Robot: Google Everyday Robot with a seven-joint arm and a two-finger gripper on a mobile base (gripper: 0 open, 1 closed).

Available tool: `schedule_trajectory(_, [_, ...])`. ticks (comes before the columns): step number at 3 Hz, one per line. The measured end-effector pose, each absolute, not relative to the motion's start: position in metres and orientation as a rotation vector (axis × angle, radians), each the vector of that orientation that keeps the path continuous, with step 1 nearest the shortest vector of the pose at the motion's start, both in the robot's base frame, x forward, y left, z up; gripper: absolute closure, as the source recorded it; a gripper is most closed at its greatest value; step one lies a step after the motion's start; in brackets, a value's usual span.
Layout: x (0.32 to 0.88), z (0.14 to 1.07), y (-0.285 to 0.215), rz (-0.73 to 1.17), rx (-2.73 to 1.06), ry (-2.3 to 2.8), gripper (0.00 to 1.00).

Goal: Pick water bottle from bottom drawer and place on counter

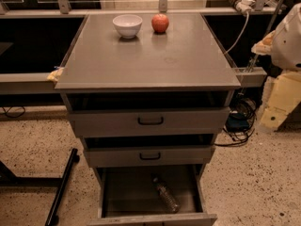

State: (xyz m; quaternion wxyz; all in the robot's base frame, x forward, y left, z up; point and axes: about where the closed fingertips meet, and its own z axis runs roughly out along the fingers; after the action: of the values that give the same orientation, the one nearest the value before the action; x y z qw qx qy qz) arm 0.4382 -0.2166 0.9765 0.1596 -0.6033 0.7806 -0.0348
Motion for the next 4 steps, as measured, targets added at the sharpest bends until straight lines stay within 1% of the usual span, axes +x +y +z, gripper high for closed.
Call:
schedule_trajectory(1, [0.438,0.977,-0.217,-0.100,-1.724,2.231,0.00])
schedule_trajectory(2, [0.438,0.977,-0.217,-0.100,-1.724,2.231,0.18])
schedule_trajectory(3, [0.436,0.946,-0.213,-0.051,-1.707,2.227,0.41])
schedule_trajectory(4, [0.422,0.863,-0.189,0.173,-1.675,2.187,0.64])
